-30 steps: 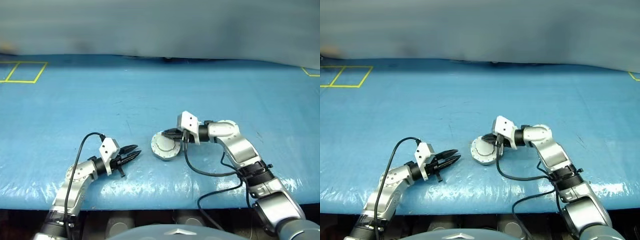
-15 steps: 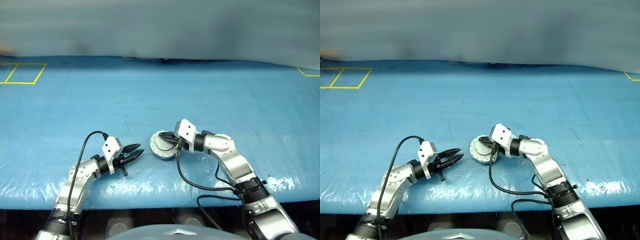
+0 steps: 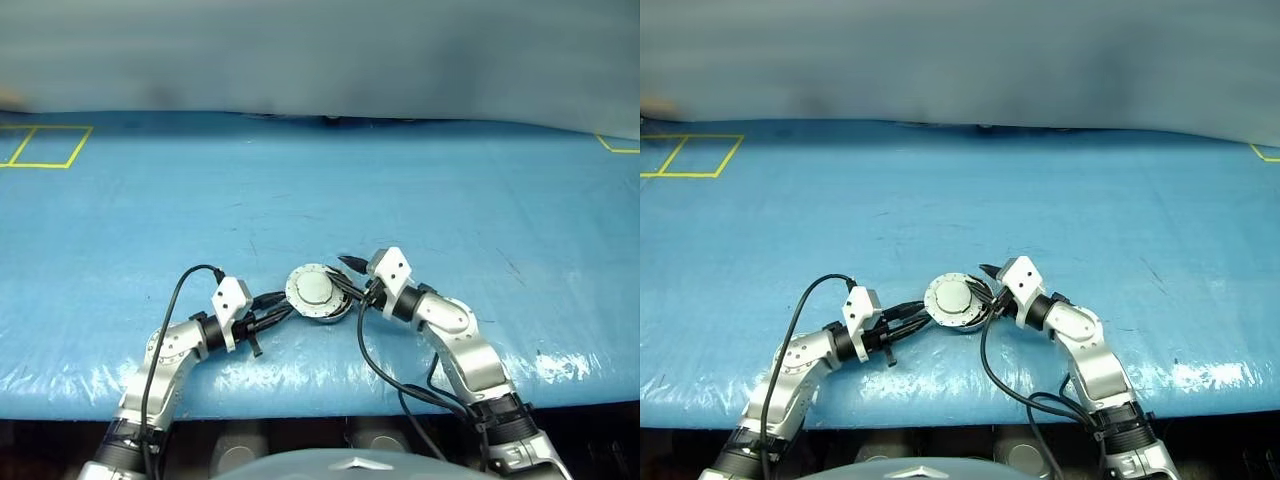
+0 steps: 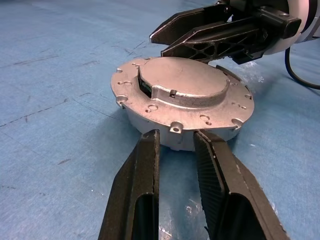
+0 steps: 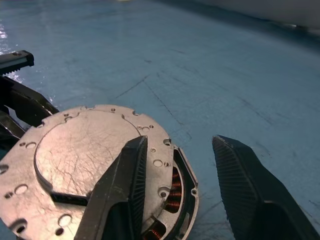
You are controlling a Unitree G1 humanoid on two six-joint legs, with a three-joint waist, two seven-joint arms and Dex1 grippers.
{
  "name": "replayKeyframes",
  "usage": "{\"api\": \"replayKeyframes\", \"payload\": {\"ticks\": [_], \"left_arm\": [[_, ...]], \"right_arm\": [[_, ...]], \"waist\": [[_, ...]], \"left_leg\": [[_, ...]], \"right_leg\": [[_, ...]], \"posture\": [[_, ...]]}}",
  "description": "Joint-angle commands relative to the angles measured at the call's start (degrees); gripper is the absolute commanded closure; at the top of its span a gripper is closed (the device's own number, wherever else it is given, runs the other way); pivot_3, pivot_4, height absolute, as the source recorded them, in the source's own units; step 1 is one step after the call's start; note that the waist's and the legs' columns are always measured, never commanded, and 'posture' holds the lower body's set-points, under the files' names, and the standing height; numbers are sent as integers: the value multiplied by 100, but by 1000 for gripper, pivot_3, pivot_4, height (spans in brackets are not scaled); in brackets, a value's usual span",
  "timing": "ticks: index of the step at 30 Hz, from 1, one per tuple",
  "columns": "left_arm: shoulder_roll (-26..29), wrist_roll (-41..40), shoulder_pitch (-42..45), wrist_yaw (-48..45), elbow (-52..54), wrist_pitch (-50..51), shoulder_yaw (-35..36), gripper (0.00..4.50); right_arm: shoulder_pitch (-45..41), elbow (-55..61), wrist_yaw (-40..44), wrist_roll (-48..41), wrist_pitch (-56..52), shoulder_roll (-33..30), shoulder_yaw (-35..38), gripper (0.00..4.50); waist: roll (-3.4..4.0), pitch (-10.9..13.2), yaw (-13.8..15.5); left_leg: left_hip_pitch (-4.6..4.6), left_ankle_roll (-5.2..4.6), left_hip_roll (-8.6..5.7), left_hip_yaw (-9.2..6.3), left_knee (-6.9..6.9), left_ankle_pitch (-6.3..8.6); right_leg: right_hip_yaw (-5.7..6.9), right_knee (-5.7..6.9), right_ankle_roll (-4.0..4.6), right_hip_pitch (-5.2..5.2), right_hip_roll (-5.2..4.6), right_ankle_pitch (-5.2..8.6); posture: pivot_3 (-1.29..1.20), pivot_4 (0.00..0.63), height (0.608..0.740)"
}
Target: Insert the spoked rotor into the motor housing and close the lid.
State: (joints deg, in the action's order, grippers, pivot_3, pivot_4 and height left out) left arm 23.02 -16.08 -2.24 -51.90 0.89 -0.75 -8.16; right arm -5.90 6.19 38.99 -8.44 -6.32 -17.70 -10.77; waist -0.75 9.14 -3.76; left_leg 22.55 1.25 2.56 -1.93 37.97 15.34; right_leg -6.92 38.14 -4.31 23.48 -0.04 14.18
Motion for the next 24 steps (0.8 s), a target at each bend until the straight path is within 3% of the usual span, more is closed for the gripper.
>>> {"api": "replayKeyframes", "payload": {"ticks": [1,4,11,24], "left_arm": [[18,5,-21,-25,94,-93,-2,3357],[26,0,-43,-30,114,-92,8,3357],[69,-73,-137,-6,253,-35,104,3357],[284,-170,-397,110,625,145,269,3357]], "right_arm": [[-81,250,-155,29,278,75,45,1262],[-135,240,-218,33,372,104,75,333],[-26,467,444,-191,-144,-191,-368,333],[-83,-114,209,374,-56,-262,-621,333]], "waist": [[0,0,8],[0,0,11],[0,0,17],[-1,-1,19]], "left_leg": [[0,0,0,0,0,0],[0,0,-1,1,2,0],[1,0,-1,0,1,0],[-3,0,-1,1,3,0]], "right_leg": [[0,0,0,0,0,0],[0,0,-1,-1,-2,0],[0,0,0,0,-2,0],[1,0,0,-2,-2,0]], "posture": [[0,150,740],[0,150,740],[0,150,740],[0,150,740]]}}
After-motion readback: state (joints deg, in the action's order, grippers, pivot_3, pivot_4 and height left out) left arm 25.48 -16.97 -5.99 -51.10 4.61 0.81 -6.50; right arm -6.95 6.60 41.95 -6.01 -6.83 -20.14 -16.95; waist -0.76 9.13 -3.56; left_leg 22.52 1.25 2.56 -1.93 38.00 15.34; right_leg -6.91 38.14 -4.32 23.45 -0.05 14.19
